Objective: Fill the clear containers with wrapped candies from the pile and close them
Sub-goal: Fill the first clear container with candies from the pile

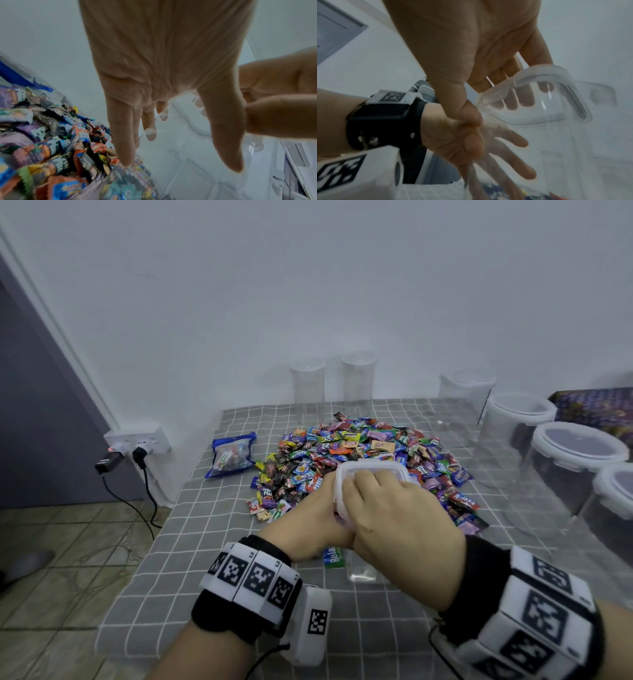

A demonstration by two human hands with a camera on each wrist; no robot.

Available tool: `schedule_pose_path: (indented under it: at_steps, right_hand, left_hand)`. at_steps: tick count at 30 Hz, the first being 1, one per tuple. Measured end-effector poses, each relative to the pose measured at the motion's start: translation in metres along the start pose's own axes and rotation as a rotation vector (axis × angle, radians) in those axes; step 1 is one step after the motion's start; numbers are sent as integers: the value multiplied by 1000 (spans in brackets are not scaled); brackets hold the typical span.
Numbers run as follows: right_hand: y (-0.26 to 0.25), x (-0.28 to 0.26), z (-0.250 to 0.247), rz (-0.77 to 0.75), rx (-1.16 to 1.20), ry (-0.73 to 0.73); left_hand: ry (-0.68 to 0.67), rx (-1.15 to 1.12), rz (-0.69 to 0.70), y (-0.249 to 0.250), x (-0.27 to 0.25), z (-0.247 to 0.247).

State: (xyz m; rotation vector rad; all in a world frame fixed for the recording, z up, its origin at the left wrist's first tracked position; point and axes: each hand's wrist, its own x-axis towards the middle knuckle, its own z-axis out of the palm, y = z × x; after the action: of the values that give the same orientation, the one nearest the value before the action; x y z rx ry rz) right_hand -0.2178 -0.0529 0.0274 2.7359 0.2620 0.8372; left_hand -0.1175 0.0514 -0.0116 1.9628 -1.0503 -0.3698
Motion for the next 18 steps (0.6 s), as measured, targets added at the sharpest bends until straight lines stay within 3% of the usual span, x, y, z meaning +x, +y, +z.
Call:
schedule_pose_path:
  at_steps: [4, 11, 18]
  right_hand:
    - [0, 9, -9, 0, -33, -79]
    - [-18, 13, 2, 84, -28, -60]
    - [-2, 15, -19, -36, -36, -300]
  left_hand:
    - [-31, 0, -99, -7, 4, 1]
    - [-24, 29, -37, 5, -5, -5]
    - [3, -30, -11, 12, -1, -2]
